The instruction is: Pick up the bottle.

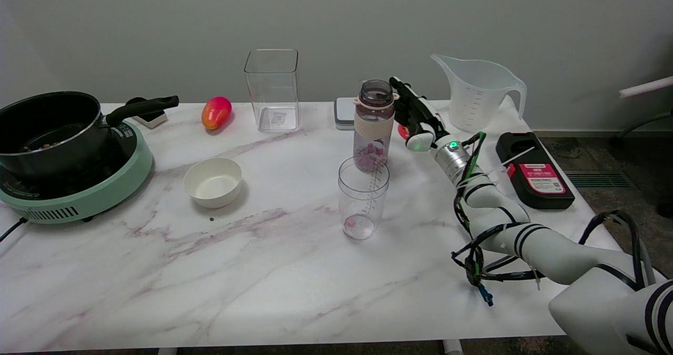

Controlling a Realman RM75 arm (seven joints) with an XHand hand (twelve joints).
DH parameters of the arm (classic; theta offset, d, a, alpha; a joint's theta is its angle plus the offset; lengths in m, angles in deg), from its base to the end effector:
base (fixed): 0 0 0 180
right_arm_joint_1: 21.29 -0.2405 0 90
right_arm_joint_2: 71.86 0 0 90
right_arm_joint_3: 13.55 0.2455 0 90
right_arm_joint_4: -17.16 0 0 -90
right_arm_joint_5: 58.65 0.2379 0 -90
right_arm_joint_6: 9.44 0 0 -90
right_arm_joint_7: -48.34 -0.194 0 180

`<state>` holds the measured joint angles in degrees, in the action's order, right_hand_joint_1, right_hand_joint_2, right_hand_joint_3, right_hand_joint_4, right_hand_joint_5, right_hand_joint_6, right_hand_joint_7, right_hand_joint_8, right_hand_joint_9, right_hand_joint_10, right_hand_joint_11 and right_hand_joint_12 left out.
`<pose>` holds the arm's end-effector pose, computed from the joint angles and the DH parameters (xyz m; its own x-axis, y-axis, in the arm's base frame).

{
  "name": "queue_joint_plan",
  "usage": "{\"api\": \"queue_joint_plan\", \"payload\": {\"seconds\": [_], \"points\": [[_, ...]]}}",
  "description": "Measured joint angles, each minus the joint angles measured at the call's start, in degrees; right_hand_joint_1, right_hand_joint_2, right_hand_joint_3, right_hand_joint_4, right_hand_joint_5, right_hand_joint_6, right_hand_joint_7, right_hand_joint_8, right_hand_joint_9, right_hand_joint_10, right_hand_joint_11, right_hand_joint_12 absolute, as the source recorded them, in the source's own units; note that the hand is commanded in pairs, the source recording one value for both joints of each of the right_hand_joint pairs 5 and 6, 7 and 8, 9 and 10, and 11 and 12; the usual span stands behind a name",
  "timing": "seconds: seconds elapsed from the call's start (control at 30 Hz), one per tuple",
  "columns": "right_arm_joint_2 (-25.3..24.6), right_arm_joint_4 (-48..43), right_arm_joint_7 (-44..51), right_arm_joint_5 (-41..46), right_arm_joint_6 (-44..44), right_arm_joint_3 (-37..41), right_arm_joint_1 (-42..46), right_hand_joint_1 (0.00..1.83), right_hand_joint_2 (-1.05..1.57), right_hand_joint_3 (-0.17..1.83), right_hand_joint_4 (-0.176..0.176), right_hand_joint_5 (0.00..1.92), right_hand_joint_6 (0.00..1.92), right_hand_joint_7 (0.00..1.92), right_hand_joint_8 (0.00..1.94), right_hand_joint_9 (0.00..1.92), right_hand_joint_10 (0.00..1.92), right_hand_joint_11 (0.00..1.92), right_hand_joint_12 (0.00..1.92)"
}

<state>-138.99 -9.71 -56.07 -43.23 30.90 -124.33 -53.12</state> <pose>-0.2960 -0.5084 0.3849 0.0493 0.0140 0.9987 -0.9924 -0.1121 0.0506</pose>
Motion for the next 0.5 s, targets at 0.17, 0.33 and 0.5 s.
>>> {"api": "queue_joint_plan", "payload": {"seconds": [0.17,0.33,0.5], "points": [[-1.36,0.82,0.92,-0.86,-0.61,0.01,-0.96,1.19,-1.05,0.97,0.000,0.05,0.05,0.39,0.39,0.35,0.35,0.32,0.32],[-2.36,1.35,1.51,-1.43,-1.13,0.01,-1.59,1.24,-1.05,0.98,0.000,0.06,0.06,0.42,0.42,0.36,0.36,0.33,0.33],[-3.02,1.69,1.90,-1.84,-1.45,0.01,-1.96,1.34,-0.85,0.92,0.000,0.08,0.08,0.59,0.59,0.37,0.37,0.34,0.34]]}}
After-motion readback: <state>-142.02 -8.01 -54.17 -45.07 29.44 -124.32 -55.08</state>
